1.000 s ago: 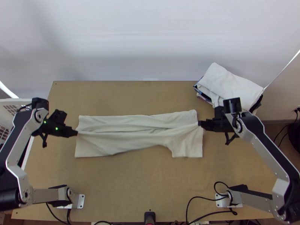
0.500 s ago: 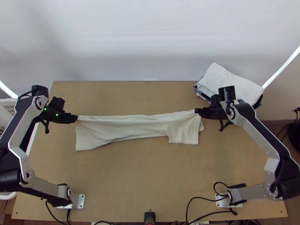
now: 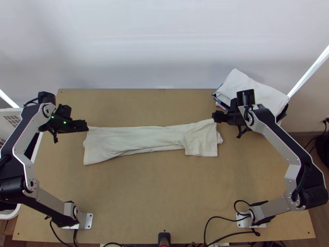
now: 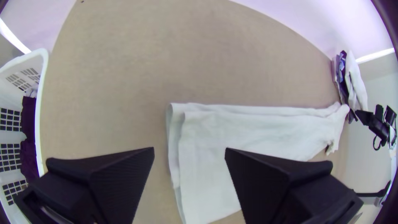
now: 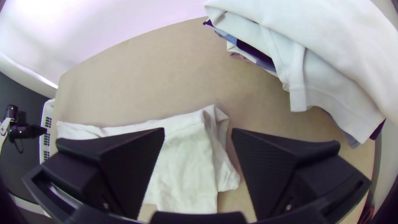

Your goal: Fold the t-shirt

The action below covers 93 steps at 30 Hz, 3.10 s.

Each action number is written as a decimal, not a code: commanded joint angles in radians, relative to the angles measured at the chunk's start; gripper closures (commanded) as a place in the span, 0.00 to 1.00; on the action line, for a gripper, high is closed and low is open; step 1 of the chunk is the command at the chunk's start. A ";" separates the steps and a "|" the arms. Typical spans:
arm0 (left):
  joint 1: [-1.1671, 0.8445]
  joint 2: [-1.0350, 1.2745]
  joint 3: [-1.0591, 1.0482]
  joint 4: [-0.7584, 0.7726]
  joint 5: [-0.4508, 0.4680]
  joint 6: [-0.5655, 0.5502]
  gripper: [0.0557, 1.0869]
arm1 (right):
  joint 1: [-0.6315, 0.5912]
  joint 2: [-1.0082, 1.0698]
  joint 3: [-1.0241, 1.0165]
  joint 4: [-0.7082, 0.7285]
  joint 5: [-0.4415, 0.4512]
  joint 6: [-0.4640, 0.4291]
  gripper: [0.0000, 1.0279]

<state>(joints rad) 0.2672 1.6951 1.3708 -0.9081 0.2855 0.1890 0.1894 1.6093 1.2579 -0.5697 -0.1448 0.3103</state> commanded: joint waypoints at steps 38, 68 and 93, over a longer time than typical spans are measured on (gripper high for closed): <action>-0.079 0.069 -0.340 0.278 0.236 -0.011 0.49 | -0.062 -0.186 0.163 -0.073 -0.256 0.193 0.03; -0.033 -0.173 -0.016 -0.253 0.290 0.024 0.96 | -0.064 -0.178 0.109 -0.064 -0.254 0.193 0.03; -0.734 0.144 0.318 0.069 0.257 -0.539 0.96 | -0.059 -0.164 0.064 -0.035 -0.254 0.190 0.03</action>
<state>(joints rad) -0.4423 1.7893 1.6173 -0.8459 0.5381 -0.3016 0.1238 1.4307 1.3411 -0.6224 -0.3935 0.4797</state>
